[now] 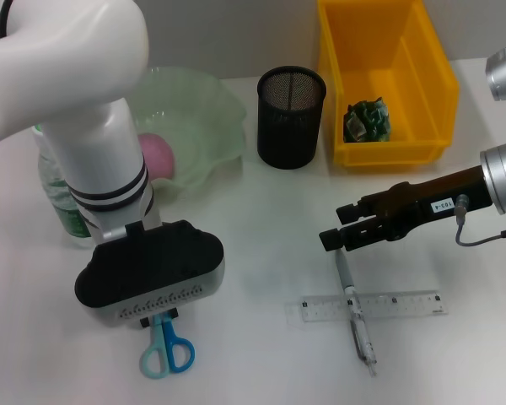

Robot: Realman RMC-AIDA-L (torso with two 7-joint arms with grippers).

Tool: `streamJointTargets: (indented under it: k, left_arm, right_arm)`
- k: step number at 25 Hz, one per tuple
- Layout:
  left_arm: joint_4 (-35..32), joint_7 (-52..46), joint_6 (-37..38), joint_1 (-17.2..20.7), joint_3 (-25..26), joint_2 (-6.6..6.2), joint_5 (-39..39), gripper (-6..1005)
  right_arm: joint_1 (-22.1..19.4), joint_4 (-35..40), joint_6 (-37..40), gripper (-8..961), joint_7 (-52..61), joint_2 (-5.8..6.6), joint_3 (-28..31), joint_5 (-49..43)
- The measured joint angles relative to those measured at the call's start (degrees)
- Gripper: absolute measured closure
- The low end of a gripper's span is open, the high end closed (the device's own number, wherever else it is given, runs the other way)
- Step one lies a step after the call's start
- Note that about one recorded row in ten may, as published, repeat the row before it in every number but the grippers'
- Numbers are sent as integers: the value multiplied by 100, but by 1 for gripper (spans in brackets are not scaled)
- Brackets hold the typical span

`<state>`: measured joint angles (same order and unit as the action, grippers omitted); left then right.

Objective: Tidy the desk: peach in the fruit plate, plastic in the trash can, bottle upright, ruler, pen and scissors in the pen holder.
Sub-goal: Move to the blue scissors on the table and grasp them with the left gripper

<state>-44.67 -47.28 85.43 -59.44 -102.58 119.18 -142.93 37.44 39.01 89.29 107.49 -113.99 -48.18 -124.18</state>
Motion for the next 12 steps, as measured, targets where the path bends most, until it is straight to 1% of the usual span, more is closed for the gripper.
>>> streamJointTargets:
  k: [12]
  left_arm:
    - [11, 44, -18, 16, -45, 0, 64, 684]
  right_arm:
    - [9, -36, 0, 145, 2, -2, -8, 0]
